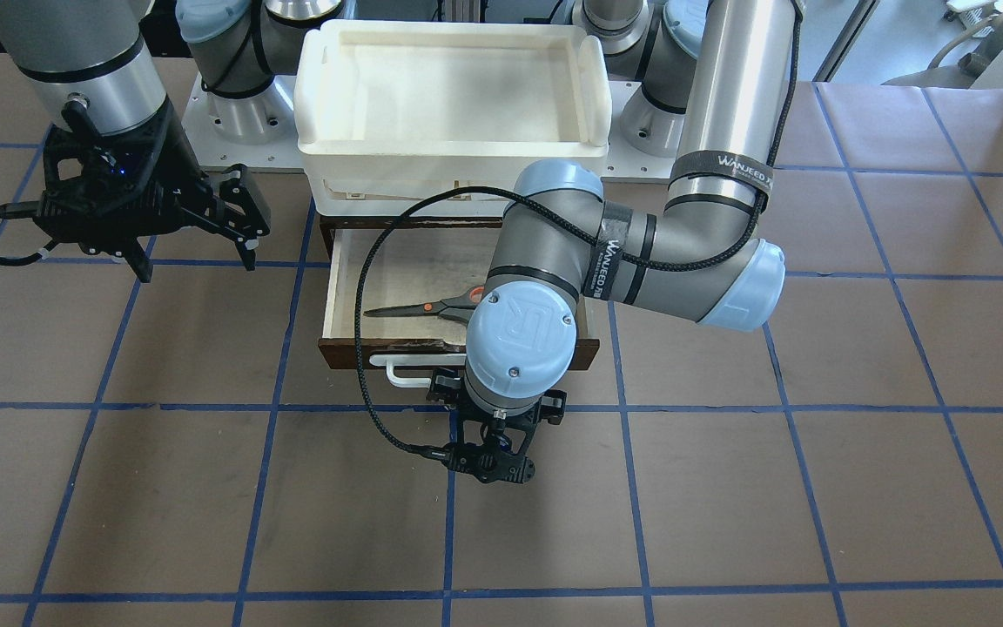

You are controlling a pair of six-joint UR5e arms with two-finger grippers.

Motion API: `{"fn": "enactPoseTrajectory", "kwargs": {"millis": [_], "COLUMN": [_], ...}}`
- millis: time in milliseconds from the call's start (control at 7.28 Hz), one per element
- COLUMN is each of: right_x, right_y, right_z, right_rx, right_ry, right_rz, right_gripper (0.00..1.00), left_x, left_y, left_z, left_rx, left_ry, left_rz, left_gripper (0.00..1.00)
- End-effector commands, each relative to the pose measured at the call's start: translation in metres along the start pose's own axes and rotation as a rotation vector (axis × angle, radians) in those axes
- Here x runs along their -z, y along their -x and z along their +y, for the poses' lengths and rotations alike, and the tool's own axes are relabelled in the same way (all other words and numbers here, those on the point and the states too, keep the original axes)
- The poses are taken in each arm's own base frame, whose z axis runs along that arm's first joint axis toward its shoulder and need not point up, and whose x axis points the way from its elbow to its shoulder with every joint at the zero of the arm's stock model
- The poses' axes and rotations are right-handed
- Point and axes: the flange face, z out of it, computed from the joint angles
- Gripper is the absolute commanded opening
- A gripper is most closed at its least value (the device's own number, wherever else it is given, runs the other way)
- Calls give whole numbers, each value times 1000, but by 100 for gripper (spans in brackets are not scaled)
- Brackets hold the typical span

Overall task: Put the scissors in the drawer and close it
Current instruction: 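Position the left gripper above the drawer's white handle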

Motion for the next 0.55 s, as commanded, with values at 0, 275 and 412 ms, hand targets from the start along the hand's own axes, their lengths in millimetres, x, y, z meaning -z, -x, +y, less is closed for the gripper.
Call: {"fn": "enactPoseTrajectory", "kwargs": {"millis": [0, 275, 412], "right_x": [0, 0, -1], "right_y": [-1, -1, -4], "right_z": [0, 0, 0], "right_rx": [-4, -7, -9], "right_ry": [-3, -3, 5], "right_rz": [-1, 1, 4], "right_gripper": [100, 100, 100], "left_x": [1, 3, 5], "left_y": [0, 1, 1], "left_z": [3, 11, 12], "left_rx": [1, 3, 5], "left_ry": [11, 46, 46], "left_rz": [-1, -3, -4], "left_gripper": [100, 100, 100]}}
